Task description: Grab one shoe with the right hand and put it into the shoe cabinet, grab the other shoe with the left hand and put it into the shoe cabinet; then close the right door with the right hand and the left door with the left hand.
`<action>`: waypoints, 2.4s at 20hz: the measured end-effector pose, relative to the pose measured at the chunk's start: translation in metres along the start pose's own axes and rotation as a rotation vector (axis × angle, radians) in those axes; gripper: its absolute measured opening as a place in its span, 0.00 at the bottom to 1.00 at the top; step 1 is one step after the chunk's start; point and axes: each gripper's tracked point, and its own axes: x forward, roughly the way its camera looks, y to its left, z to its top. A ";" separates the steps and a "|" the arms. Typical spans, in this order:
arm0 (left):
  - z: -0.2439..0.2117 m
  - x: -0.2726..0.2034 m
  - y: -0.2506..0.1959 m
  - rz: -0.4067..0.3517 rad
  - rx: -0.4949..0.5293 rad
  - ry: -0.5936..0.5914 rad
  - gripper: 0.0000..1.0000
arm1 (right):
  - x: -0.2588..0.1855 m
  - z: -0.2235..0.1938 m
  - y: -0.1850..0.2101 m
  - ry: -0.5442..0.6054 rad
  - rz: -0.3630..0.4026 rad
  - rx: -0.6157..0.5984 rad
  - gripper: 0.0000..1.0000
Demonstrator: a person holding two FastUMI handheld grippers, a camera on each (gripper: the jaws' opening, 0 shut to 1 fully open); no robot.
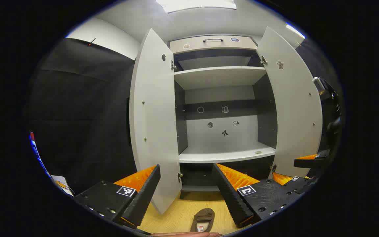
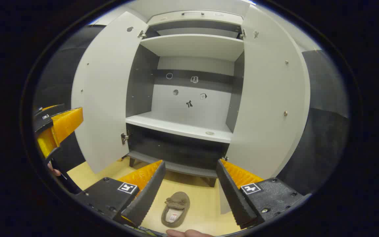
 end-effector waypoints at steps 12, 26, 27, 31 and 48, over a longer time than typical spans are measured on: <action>0.002 -0.002 -0.001 -0.010 -0.017 -0.004 0.96 | -0.014 0.025 -0.007 -0.079 -0.026 -0.007 0.99; -0.012 0.000 -0.010 -0.069 0.014 0.033 0.96 | 0.008 -0.034 0.020 0.075 0.062 0.022 1.00; -0.014 -0.002 -0.007 -0.063 0.017 0.040 0.96 | 0.014 -0.051 0.029 0.105 0.081 0.016 1.00; -0.041 -0.013 -0.002 -0.070 0.070 0.128 0.96 | 0.028 -0.132 0.056 0.220 0.127 -0.086 1.00; -0.099 -0.043 0.025 -0.003 0.129 0.312 0.96 | 0.088 -0.308 0.089 0.539 0.213 -0.381 0.59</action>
